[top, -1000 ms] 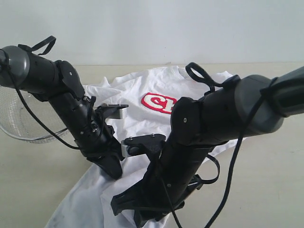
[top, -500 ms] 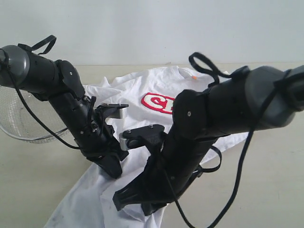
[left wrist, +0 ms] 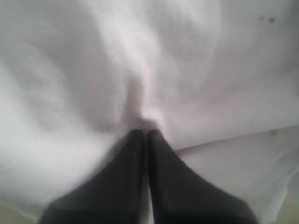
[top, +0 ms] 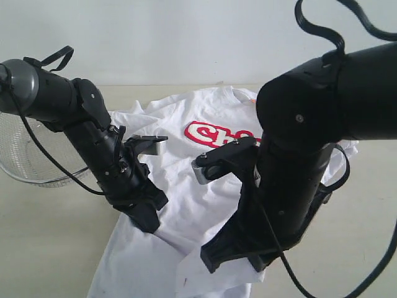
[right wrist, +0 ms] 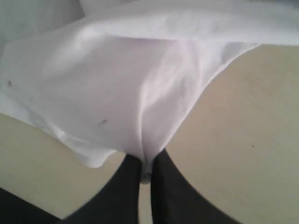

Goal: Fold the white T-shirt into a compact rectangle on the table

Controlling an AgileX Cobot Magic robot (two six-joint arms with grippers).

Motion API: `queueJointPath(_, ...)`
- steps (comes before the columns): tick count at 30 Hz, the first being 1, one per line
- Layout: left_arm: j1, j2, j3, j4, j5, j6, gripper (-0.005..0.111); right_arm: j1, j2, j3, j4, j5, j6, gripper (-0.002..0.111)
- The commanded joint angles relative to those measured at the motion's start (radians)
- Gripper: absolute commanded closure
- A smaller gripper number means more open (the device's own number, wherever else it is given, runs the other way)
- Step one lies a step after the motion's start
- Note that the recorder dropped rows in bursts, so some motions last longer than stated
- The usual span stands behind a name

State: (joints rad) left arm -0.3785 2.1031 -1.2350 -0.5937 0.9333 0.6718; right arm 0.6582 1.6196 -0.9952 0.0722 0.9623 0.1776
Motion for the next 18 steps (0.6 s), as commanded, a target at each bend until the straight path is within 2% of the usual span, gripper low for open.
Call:
queueJointPath(1,-0.004,-0.002,0.008,0.043,-0.023,-0.013,0.102,0.002,-0.015,-0.005,-0.027,0.074,0.017,0.108)
queueJointPath(5,-0.004,-0.002,0.008,0.066,-0.023,-0.031,0.102,0.002,-0.015,0.016,-0.100,0.148,0.055,0.108)
queueJointPath(9,-0.004,-0.002,0.008,0.066,-0.023,-0.031,0.102,0.002,-0.016,0.120,-0.152,0.230,0.081,0.108)
queueJointPath(14,-0.004,-0.002,0.008,0.066,-0.019,-0.031,0.102,0.000,-0.050,0.277,-0.190,0.251,0.168,0.108)
queueJointPath(18,-0.004,-0.002,0.008,0.066,-0.008,-0.031,0.102,0.000,-0.117,0.338,-0.244,0.259,0.273,0.108)
